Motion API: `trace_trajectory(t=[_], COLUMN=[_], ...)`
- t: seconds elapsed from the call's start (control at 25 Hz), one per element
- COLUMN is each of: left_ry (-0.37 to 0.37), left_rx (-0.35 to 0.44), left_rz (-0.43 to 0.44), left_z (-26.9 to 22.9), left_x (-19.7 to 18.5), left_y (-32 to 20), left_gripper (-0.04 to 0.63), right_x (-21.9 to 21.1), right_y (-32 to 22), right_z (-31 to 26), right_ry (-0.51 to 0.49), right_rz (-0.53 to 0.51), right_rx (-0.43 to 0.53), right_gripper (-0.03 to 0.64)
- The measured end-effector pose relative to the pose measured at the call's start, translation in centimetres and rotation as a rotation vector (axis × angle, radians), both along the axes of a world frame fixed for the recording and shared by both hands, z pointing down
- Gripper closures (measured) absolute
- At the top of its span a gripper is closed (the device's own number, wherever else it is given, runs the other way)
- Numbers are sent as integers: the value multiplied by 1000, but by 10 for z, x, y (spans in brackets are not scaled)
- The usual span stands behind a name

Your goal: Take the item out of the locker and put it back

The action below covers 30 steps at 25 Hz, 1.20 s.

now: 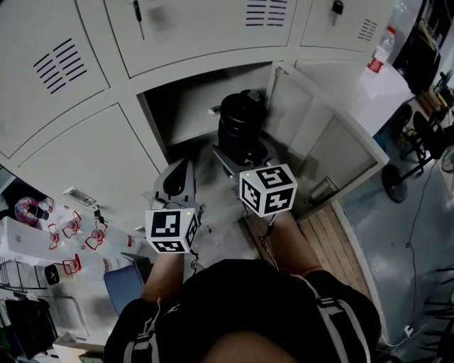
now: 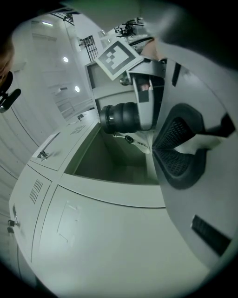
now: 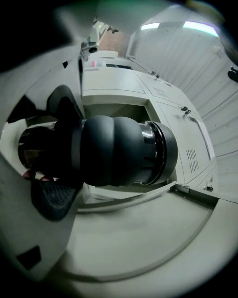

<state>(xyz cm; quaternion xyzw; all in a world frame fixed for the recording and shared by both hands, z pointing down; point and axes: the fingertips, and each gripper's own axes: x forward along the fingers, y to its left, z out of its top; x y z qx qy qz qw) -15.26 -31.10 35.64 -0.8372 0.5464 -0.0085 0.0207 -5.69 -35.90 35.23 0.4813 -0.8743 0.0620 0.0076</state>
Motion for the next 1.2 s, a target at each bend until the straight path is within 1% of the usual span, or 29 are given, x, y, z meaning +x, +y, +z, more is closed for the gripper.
trace_trajectory(t=[0.2, 0.44, 0.56, 0.68, 0.76, 0.92, 1.04, 1.12, 1.2], left_ry=[3, 3, 0, 2, 3, 6, 6, 4, 7], left_rx=[1, 21, 24, 21, 22, 25, 26, 27, 29], left_rz=[-20, -36, -50, -67, -75, -83, -89, -92, -95], left_z=[0, -6, -7, -6, -7, -8, -7, -8, -8], left_x=[-10, -20, -28, -38, -43, -50, -54, -56, -59], left_y=[0, 4, 5, 4, 4, 6, 7, 6, 7], left_gripper=[583, 583, 583, 583, 583, 583, 583, 583, 583], right_x=[-16, -36, -42, -47, -50, -54, -59, -63, -69], right_y=[-14, -31, -43, -60, -70, -89, -101, -108, -113], right_z=[-35, -49, -55, -57, -56, -57, -57, -54, -49], right_ry=[-83, -209, -226, -197, -158, -54, 45, 110, 145], right_rz=[-40, -105, -97, -60, -34, 30, 71, 82, 78], right_rx=[13, -64, -81, -83, -75, -36, 0, 14, 17], right_gripper=[225, 225, 225, 225, 225, 227, 227, 227, 227])
